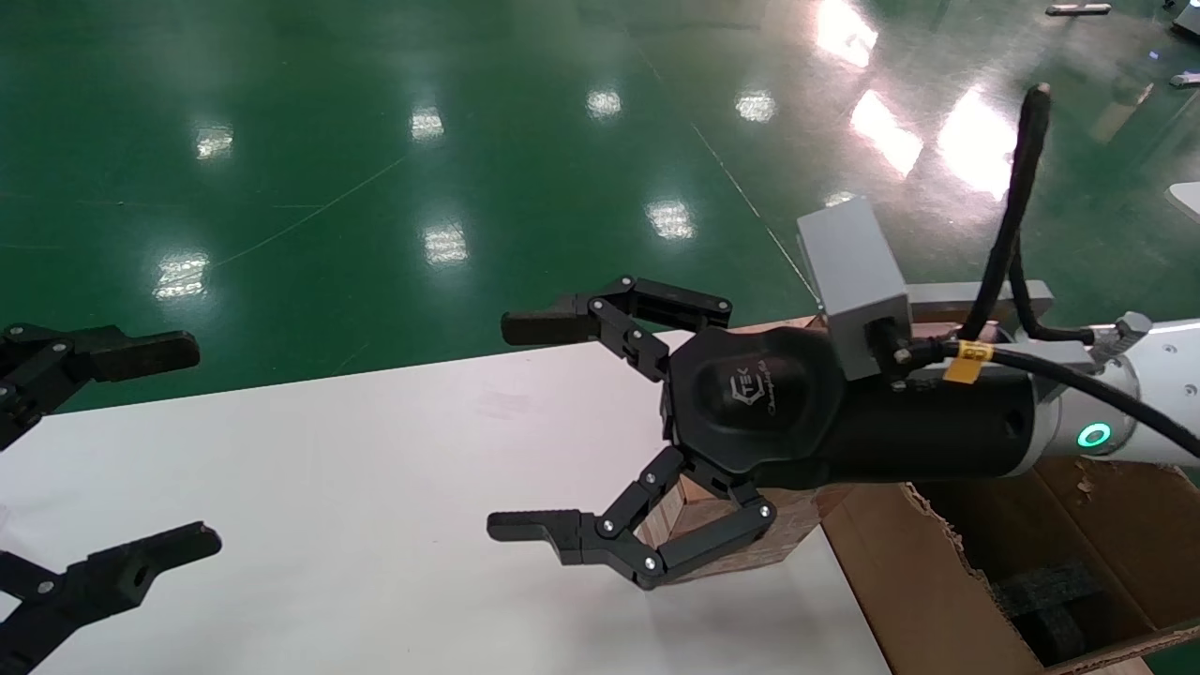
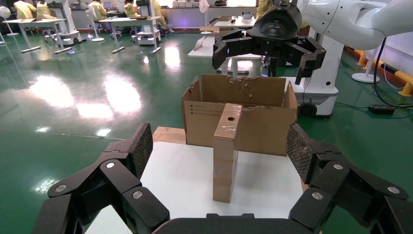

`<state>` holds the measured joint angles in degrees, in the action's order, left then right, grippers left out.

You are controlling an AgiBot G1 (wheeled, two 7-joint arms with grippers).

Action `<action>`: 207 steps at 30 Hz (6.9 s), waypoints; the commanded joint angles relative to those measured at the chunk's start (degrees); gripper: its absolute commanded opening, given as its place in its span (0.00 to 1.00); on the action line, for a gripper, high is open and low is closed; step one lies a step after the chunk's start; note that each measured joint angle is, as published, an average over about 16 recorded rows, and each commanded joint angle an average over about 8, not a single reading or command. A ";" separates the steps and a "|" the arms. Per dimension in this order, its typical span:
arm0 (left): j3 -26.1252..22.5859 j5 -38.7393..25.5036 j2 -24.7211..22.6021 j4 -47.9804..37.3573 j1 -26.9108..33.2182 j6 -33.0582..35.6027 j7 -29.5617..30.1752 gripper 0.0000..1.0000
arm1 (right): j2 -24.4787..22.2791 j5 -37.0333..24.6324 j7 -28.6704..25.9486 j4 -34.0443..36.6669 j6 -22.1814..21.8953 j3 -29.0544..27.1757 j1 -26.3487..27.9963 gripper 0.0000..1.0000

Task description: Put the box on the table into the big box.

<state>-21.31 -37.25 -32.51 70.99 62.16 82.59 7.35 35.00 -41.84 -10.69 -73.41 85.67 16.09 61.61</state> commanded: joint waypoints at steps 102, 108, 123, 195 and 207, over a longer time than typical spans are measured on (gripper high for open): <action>-0.01 0.01 0.00 0.00 0.00 0.00 0.00 0.00 | -3.95 -10.22 35.62 43.86 5.39 42.47 23.91 1.00; -0.01 0.01 0.00 0.00 0.00 0.00 0.00 0.00 | -3.83 -9.37 36.40 44.88 5.34 44.57 24.68 1.00; 0.00 0.01 0.01 -0.01 -0.01 -0.02 -0.01 1.00 | -3.17 -6.93 37.30 47.31 5.30 48.08 25.86 1.00; -0.01 0.02 0.01 -0.02 -0.01 -0.02 -0.01 1.00 | -20.52 10.40 8.72 24.43 2.69 43.46 35.98 0.00; -0.01 0.02 0.01 -0.02 -0.01 -0.02 -0.01 1.00 | -30.58 -1.24 8.31 37.56 2.26 40.11 45.16 0.00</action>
<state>-21.32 -37.23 -32.50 70.98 62.15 82.57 7.34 5.01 -41.84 -2.42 -36.06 87.88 56.63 105.77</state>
